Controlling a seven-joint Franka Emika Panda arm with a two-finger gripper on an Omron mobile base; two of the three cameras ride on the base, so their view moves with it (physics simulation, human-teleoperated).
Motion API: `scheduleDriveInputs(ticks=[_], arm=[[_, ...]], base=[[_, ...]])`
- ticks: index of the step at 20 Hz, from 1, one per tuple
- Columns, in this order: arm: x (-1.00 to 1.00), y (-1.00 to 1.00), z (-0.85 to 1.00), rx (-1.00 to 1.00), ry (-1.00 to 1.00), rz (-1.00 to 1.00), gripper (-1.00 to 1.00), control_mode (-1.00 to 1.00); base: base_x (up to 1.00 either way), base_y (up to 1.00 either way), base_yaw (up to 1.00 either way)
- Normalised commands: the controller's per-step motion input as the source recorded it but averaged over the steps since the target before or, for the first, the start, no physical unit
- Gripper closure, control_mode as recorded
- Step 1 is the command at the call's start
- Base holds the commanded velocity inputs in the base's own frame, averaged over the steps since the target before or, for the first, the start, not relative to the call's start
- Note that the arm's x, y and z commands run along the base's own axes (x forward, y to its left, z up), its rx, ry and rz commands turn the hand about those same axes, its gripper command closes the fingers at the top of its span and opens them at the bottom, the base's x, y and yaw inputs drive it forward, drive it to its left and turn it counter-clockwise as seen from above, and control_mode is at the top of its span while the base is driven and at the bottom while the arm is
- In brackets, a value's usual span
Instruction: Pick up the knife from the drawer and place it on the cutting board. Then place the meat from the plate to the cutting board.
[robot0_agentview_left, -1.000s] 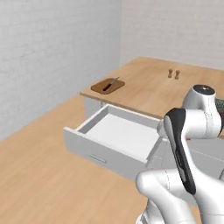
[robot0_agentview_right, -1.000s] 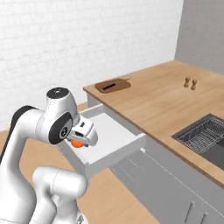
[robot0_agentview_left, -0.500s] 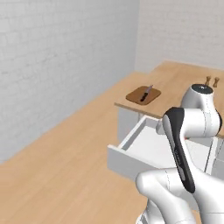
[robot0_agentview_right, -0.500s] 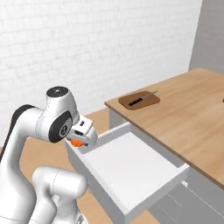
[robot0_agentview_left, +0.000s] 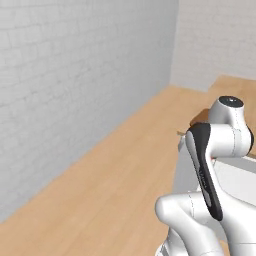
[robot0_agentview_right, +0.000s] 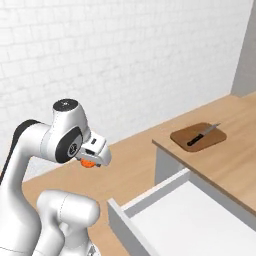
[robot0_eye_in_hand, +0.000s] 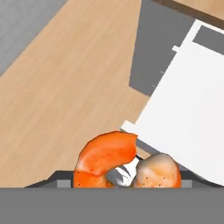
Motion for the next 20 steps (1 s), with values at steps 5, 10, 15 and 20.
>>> scheduleDriveInputs(ticks=[5,10,15,20], arm=[[0.0,0.0,0.0,0.0,0.0,0.0,1.0,1.0],[0.0,0.0,0.0,0.0,0.0,0.0,1.0,1.0],[0.0,0.0,0.0,0.0,0.0,0.0,1.0,1.0],[0.0,0.0,0.0,0.0,0.0,0.0,1.0,1.0]], base=[[0.96,0.97,-0.15],[0.98,0.59,-0.44],[0.69,0.27,-0.69],[0.73,0.22,-0.66]])
